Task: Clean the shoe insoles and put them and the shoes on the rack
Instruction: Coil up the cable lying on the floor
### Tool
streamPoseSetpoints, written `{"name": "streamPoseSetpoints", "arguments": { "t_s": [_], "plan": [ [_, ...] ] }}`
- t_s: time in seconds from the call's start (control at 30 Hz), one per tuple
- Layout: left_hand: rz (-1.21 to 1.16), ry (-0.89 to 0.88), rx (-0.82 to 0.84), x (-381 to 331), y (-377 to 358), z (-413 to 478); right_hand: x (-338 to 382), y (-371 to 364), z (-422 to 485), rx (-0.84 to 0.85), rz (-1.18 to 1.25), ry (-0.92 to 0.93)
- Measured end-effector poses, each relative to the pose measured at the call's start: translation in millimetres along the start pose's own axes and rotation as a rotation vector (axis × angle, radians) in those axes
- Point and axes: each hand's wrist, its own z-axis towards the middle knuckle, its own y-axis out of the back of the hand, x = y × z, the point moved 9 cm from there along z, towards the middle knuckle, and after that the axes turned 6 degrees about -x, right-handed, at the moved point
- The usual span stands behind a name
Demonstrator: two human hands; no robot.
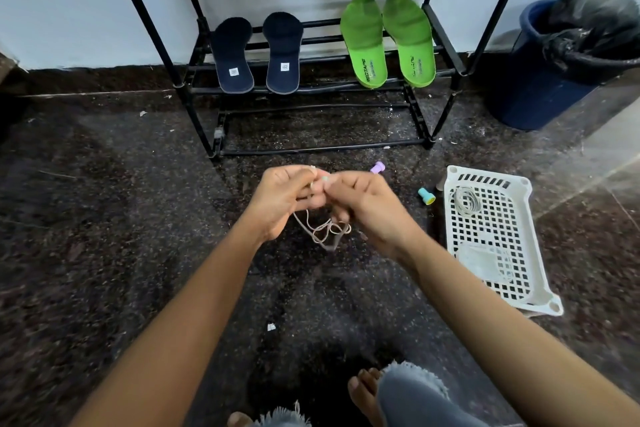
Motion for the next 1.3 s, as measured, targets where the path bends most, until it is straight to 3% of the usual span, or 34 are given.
{"name": "streamPoseSetpoints", "arguments": {
  "t_s": [0.2, 0.33, 0.47, 0.73, 0.8, 0.87, 0.93, 0.97, 1.03, 1.07, 1.13, 1.17, 1.3],
  "plan": [
    [-0.115, 0.047, 0.134, 3, -17, -11, 61, 17, 43, -0.092, -0.022, 0.086],
    [-0.171, 0.053, 0.223, -5, -27, -21, 65, 31, 68, -0.146, -0.020, 0.106],
    [-0.251, 0.063, 0.304, -12, -37, -28, 37, 48, 84, -0.175, -0.132, 0.095],
    [-0.388, 0.078, 0.279, -29, -40, -30, -74, 50, 51, 0.014, -0.125, -0.167],
    [-0.378, 0.105, 0.235, -27, -38, -27, -99, 70, 49, -0.159, -0.120, -0.327],
    [-0.356, 0.133, 0.195, -22, -35, -24, -111, 102, 42, -0.403, -0.403, -0.419],
    [-0.342, 0.160, 0.164, -18, -33, -22, -90, 116, 38, -0.551, -0.694, -0.254],
    [-0.336, 0.169, 0.150, -17, -32, -21, -70, 107, 38, -0.523, -0.661, -0.059],
    [-0.321, 0.183, 0.133, -14, -32, -21, -35, 74, 38, -0.245, -0.411, 0.227],
    [-0.311, 0.186, 0.128, -14, -32, -21, -23, 56, 35, -0.079, -0.290, 0.286],
    [-0.293, 0.188, 0.119, -13, -32, -21, -6, 32, 32, 0.120, -0.215, 0.313],
    [-0.288, 0.192, 0.114, -13, -32, -21, -2, 28, 32, 0.134, -0.220, 0.307],
    [-0.253, 0.226, 0.123, -9, -35, -21, 4, 37, 40, -0.042, -0.296, 0.308]
  ]
}}
